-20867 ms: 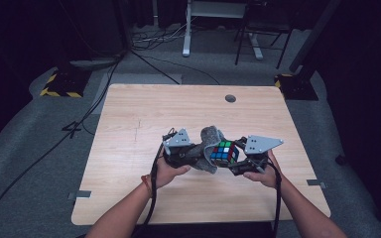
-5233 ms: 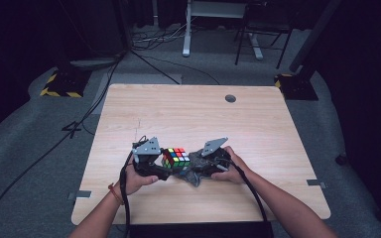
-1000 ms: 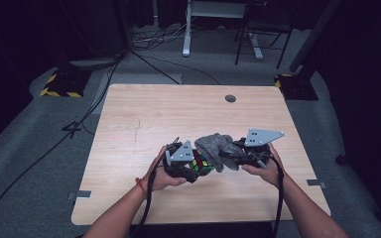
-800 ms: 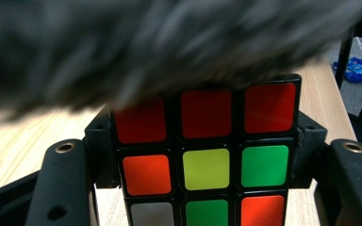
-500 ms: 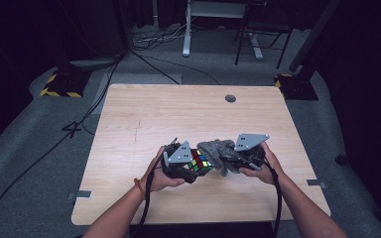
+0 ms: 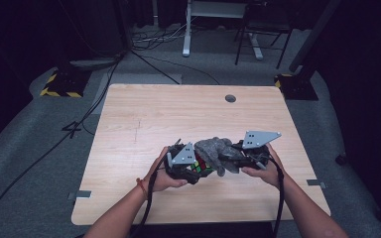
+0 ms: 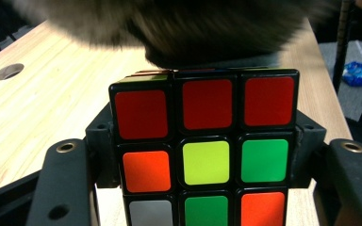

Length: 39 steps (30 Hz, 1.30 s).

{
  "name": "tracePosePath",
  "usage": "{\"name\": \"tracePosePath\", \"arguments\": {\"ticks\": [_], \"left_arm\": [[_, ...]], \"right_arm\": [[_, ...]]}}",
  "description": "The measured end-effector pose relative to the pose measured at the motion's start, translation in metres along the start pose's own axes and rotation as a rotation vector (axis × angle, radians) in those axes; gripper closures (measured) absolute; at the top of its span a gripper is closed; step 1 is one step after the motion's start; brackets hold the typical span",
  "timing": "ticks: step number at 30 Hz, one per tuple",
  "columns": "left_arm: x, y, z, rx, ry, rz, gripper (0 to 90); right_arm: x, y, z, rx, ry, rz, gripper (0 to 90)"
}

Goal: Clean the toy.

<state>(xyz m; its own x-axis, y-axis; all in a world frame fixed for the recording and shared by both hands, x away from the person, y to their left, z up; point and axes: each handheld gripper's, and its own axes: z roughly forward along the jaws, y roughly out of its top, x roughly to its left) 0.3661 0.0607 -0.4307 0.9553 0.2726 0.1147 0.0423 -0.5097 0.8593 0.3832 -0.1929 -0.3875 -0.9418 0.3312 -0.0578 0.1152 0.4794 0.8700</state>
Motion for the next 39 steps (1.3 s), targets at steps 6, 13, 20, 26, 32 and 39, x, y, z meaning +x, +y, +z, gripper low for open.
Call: {"name": "tracePosePath", "arguments": {"ticks": [6,13,20,26,32,39], "left_arm": [[0.000,-0.003,-0.001,0.003,0.005,-0.011,33.5],[0.005,-0.003,-0.006,-0.049,-0.006,-0.053,33.5],[0.007,0.001,-0.014,-0.104,-0.012,-0.066,33.5],[0.009,0.005,-0.025,-0.176,-0.012,-0.089,33.5],[0.011,0.001,-0.021,-0.173,-0.020,-0.105,33.5],[0.013,-0.003,-0.015,-0.185,-0.028,-0.140,33.3]], "right_arm": [[0.005,-0.002,0.010,0.064,-0.030,-0.034,68.4],[-0.019,-0.024,0.017,0.129,-0.029,0.065,68.4],[-0.025,-0.032,0.022,0.189,-0.048,0.066,68.5],[-0.028,-0.037,0.025,0.228,-0.068,0.079,68.4],[-0.024,-0.034,0.024,0.141,-0.018,0.098,68.4],[-0.013,-0.026,0.018,0.050,0.044,0.108,68.8]]}}
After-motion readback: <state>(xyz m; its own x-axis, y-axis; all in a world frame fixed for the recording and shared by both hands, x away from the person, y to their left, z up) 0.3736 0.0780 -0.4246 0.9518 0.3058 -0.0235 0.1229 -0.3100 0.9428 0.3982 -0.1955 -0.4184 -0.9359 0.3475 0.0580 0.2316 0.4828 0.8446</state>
